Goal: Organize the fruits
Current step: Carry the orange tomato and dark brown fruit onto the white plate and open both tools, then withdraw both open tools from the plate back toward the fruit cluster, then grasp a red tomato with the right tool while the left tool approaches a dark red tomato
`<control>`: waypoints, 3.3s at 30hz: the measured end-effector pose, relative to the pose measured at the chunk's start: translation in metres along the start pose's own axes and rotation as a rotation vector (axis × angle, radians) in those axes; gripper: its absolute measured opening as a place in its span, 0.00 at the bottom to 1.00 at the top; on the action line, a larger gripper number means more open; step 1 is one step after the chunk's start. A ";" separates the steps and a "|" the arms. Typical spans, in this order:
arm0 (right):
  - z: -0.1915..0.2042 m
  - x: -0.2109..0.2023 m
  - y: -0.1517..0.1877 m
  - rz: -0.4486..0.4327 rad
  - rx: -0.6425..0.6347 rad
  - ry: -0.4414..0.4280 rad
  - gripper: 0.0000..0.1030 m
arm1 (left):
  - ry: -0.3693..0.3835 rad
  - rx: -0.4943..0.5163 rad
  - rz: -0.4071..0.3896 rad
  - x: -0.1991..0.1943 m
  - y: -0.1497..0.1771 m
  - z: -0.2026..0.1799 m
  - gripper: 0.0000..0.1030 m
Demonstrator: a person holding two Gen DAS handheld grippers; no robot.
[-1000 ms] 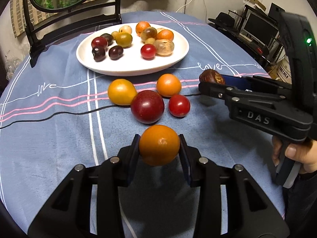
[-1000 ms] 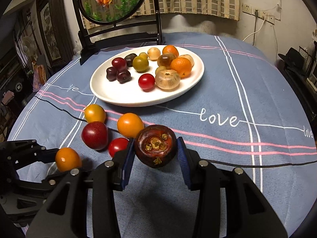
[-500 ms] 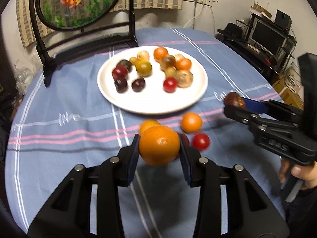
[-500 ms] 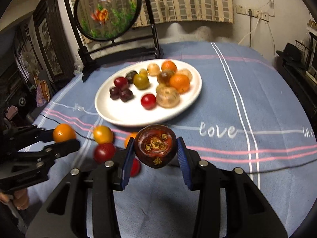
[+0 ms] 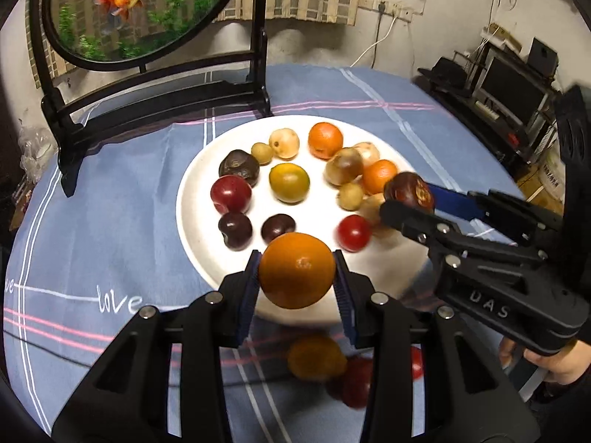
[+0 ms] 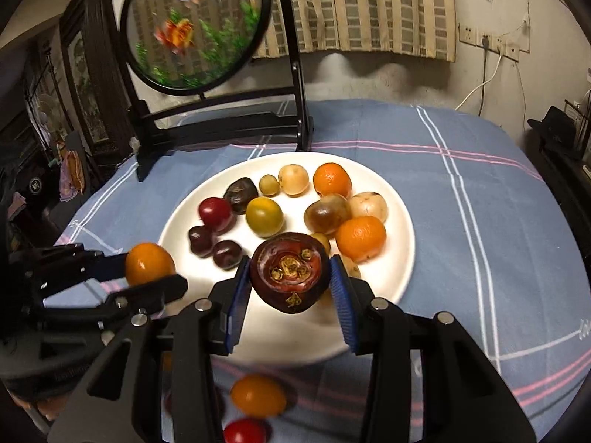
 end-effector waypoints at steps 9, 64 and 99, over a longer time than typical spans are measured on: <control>-0.003 0.047 -0.008 0.057 0.055 -0.044 0.42 | -0.037 -0.031 0.044 0.038 -0.005 0.020 0.38; 0.051 -0.050 0.119 0.194 -0.277 -0.009 0.44 | -0.041 -0.141 0.032 -0.032 0.083 0.015 0.71; -0.026 -0.073 0.094 0.102 0.017 0.040 0.29 | 0.062 0.024 0.052 -0.056 0.100 -0.069 0.77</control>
Point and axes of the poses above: each gripper's, at about its wrist camera, not at the fingertips, and x roughly the way its jaws point, z to its left, y to its underside, the point moved 1 cm from there along x, roughly the way its jaws point, and after that the axes turned 8 degrees about -z, right-handed, at the moved point
